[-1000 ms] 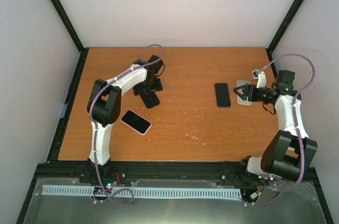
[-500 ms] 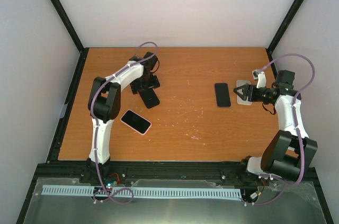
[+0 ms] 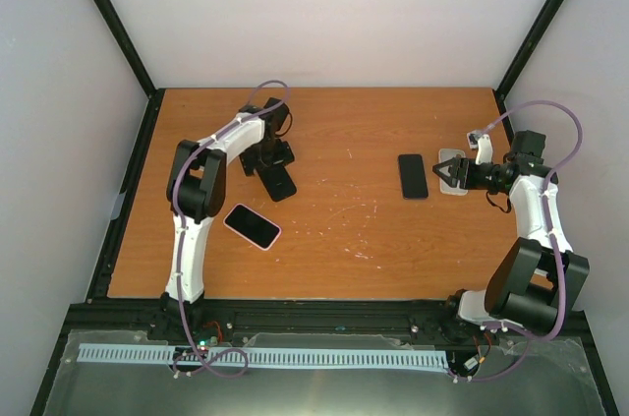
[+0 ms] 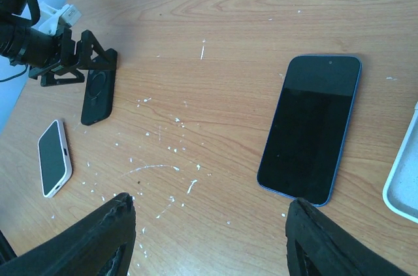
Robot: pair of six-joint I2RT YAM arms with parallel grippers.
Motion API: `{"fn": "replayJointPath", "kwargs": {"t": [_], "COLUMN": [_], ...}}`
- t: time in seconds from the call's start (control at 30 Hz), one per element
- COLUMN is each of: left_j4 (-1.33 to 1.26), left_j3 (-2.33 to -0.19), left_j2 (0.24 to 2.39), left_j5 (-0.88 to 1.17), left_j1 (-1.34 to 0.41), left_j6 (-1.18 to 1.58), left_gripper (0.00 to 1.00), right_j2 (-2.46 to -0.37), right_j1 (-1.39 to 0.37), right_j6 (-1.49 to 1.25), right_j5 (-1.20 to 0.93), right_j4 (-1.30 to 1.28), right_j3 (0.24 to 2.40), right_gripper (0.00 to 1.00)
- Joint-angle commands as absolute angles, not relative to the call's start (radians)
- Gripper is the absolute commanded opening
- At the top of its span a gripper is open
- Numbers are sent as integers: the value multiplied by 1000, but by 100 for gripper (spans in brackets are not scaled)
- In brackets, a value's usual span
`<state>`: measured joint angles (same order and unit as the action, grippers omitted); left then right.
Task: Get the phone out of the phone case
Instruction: Pick up the phone at the center of the board.
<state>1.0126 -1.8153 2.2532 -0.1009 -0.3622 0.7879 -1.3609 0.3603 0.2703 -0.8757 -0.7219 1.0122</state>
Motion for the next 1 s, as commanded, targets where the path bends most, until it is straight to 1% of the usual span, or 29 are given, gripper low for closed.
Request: {"fn": "replayJointPath", "kwargs": {"t": [0.0, 0.6, 0.67, 0.77, 0.83, 0.97], "left_j4": [1026, 1030, 1028, 1033, 1031, 1024], "left_j3": [-1856, -1821, -1817, -1819, -1825, -1827], "left_j2": [2275, 2295, 2299, 2304, 2306, 2307], "left_j5": [-99, -6, -6, -5, 6, 30], "left_j1": [-346, -347, -347, -347, -346, -347], "left_j6": [804, 858, 860, 863, 854, 836], "left_gripper": [99, 89, 83, 79, 74, 74], "right_j2": [-1367, -1386, -1386, -1390, -1391, -1392], "right_j1": [367, 367, 367, 367, 367, 367], "right_j6": [287, 290, 292, 296, 297, 298], "right_j5": [-889, -900, -900, -903, -904, -904], "right_j4": [-726, -735, -736, -741, -743, -744], "right_j3": [1010, 1014, 1015, 1017, 1018, 1019], "right_gripper": [62, 62, 62, 62, 62, 62]}}
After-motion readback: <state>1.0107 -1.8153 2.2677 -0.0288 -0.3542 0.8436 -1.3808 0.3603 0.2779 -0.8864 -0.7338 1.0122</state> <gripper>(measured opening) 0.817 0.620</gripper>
